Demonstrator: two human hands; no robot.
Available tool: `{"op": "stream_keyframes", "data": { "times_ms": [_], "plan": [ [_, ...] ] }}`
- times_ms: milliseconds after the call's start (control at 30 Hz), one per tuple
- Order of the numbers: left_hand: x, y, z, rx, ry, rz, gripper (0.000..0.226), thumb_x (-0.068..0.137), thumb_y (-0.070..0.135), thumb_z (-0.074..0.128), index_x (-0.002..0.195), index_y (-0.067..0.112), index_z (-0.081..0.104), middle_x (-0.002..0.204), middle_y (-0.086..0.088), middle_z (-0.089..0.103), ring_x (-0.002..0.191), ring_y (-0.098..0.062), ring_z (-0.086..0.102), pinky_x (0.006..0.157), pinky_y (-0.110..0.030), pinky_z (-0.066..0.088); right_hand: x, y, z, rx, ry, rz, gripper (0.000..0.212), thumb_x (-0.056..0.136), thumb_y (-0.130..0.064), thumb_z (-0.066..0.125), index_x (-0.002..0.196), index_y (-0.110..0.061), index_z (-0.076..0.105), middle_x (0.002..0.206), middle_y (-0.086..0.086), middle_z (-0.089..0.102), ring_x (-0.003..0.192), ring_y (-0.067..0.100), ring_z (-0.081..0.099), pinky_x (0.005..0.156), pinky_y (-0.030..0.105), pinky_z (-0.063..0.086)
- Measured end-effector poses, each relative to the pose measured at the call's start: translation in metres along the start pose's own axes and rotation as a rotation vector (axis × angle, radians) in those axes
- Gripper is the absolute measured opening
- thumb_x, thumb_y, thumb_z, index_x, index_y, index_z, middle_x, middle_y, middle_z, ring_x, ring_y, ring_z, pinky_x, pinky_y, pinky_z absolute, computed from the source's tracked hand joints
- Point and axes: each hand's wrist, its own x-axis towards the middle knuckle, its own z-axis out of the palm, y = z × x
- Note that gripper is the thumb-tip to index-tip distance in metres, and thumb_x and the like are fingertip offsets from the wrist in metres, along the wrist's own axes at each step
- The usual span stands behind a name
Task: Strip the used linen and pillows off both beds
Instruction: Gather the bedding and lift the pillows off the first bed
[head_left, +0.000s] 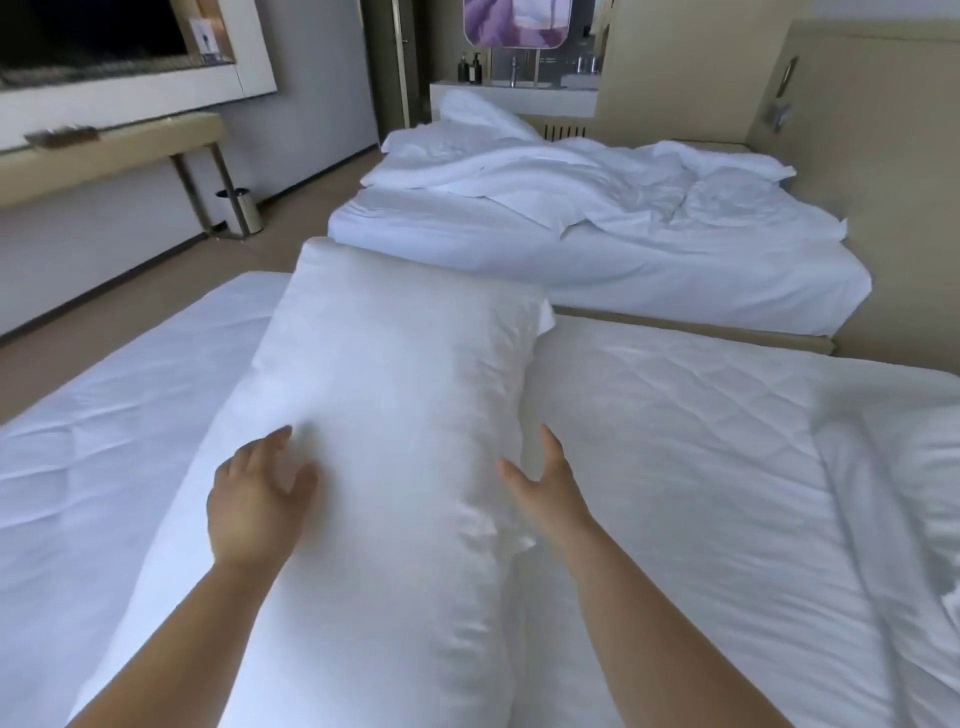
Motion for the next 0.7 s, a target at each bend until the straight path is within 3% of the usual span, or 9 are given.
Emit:
{"op": "stream_keyframes", "data": {
  "times_ms": [100,167,267,367,433,500,567,700],
  "plan": [
    [0.033,-0.044,-0.011,0.055,-0.124,-0.13,0.079,0.081,0.051,0.059,0.144,0.014,0.029,0.148,-0.011,0.032,0.139,-0.029,0.023,0.113,-0.041,0.018,0.01,-0.015,0.05,0.087,-0.018,0.062,0.082,0.085,-0.036,0.061,0.148,-0.021,0.012,0.151,0.003,0.028,0.136,0.022,0.033,0.108,0.029,0.031],
    [0.046,-0.058,-0.016,-0.01,-0.187,-0.2,0.112,0.054,0.078,0.046,0.146,0.019,0.022,0.151,-0.007,0.027,0.14,-0.028,0.021,0.114,-0.043,0.017,0.016,-0.021,0.065,0.097,0.019,0.09,0.085,0.083,-0.038,0.063,0.148,-0.023,0.011,0.151,0.002,0.027,0.137,0.021,0.031,0.106,0.027,0.03],
    [0.065,-0.076,-0.02,-0.092,-0.286,-0.28,0.13,0.031,0.08,0.035,0.147,0.024,0.015,0.152,-0.003,0.025,0.139,-0.027,0.025,0.114,-0.046,0.02,0.025,-0.028,0.077,0.16,0.064,0.108,0.09,0.082,-0.034,0.066,0.149,-0.02,0.007,0.148,0.002,0.031,0.135,0.019,0.034,0.104,0.025,0.029],
    [0.08,-0.089,-0.017,-0.189,-0.331,-0.346,0.116,0.045,0.076,0.049,0.144,0.021,0.025,0.147,-0.004,0.037,0.133,-0.03,0.036,0.109,-0.045,0.03,0.026,-0.04,0.09,0.062,0.093,0.098,0.081,0.085,-0.035,0.061,0.148,-0.023,0.012,0.146,-0.002,0.036,0.132,0.019,0.039,0.103,0.025,0.031],
    [0.086,-0.092,-0.011,-0.178,-0.281,-0.349,0.072,0.076,0.058,0.056,0.129,0.01,0.045,0.127,-0.012,0.054,0.117,-0.035,0.048,0.092,-0.039,0.038,0.026,-0.048,0.099,-0.086,0.17,0.107,0.059,0.091,-0.035,0.051,0.143,-0.023,0.027,0.139,-0.004,0.047,0.127,0.021,0.046,0.099,0.026,0.034],
    [0.085,-0.091,-0.005,-0.132,-0.228,-0.329,0.032,0.093,0.035,0.047,0.096,0.005,0.054,0.087,-0.012,0.058,0.089,-0.033,0.05,0.07,-0.034,0.034,0.021,-0.052,0.107,-0.215,0.292,0.11,0.038,0.096,-0.03,0.041,0.132,-0.018,0.045,0.126,0.0,0.059,0.117,0.024,0.054,0.092,0.027,0.039],
    [0.078,-0.089,-0.002,-0.086,-0.155,-0.289,0.032,0.095,0.027,0.044,0.075,0.002,0.049,0.063,-0.008,0.046,0.073,-0.03,0.043,0.055,-0.033,0.027,0.016,-0.052,0.111,-0.286,0.368,0.126,0.034,0.099,-0.026,0.034,0.128,-0.016,0.05,0.122,0.003,0.061,0.113,0.025,0.055,0.086,0.026,0.04],
    [0.059,-0.084,-0.008,-0.131,0.036,-0.201,0.044,0.093,0.031,0.043,0.057,0.007,0.032,0.055,-0.009,0.038,0.061,-0.029,0.037,0.05,-0.026,0.022,0.004,-0.043,0.099,-0.236,0.496,0.077,0.032,0.1,-0.023,0.034,0.122,-0.013,0.054,0.113,0.01,0.064,0.106,0.031,0.057,0.08,0.03,0.04]
  ]
}}
